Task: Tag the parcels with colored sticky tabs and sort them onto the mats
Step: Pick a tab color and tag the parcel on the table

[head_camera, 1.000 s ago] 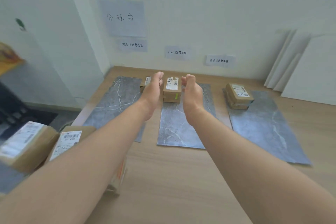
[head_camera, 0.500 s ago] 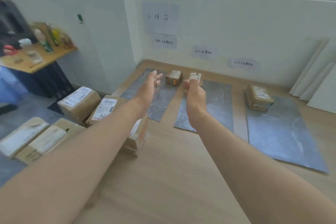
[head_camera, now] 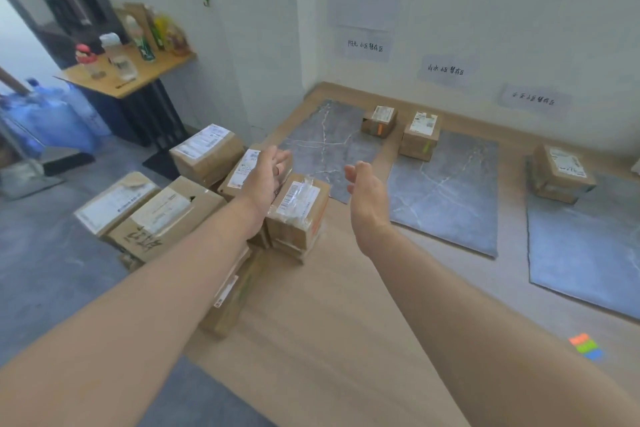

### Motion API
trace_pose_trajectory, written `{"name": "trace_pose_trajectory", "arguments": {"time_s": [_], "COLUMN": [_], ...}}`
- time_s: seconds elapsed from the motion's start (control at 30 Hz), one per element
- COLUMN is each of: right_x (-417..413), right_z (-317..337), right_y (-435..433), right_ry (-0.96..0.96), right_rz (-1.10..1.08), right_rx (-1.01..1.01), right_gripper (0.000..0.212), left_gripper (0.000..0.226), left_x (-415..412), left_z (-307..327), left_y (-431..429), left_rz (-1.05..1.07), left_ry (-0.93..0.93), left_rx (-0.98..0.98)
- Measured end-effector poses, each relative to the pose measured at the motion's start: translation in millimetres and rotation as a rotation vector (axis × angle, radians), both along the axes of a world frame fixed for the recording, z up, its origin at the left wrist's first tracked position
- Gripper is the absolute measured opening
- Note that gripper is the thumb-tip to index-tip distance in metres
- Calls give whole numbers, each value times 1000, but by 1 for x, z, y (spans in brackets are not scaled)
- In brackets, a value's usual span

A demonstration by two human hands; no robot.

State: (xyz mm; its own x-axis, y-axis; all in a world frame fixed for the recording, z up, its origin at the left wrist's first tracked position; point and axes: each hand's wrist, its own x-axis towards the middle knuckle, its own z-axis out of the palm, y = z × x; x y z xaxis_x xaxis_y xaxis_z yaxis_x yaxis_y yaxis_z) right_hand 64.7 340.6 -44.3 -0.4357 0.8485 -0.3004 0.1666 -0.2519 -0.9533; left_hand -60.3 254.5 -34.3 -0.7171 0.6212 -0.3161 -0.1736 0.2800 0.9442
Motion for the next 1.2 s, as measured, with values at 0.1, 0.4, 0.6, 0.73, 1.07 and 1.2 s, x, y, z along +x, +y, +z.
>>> {"name": "trace_pose_trajectory", "arguments": {"time_s": [0.1,0.4,0.6,0.73,1.07,1.2], "right_x": [-17,-46,-55,-59,-65,-60], "right_z": [-17,-66,-91,-103,-122,-118], "right_y": [-4,-15,-20,-18,-16,-15], "right_ry": [-36,-149,-190,-185,-77,-52], "right_rz": [6,32,111,129,83,53], "right_rx": [-28,-168,-204,-236,-263,-241], "right_gripper": [48,43,48,42,36,37], "left_gripper": [51,47,56,54,49,45], "left_x": [-12,-31,-35,-34,-38,-42], "left_z": [-14,-71,-89,-89,-91,-95], "left_y": [-3,-8,-14,-14,-11,-8], "left_rz": [29,42,11,40,78,89], "left_ry": [-28,-42,42,81,-4,-31], "left_rx": [-14,-113,-216,-233,-168,-124]}}
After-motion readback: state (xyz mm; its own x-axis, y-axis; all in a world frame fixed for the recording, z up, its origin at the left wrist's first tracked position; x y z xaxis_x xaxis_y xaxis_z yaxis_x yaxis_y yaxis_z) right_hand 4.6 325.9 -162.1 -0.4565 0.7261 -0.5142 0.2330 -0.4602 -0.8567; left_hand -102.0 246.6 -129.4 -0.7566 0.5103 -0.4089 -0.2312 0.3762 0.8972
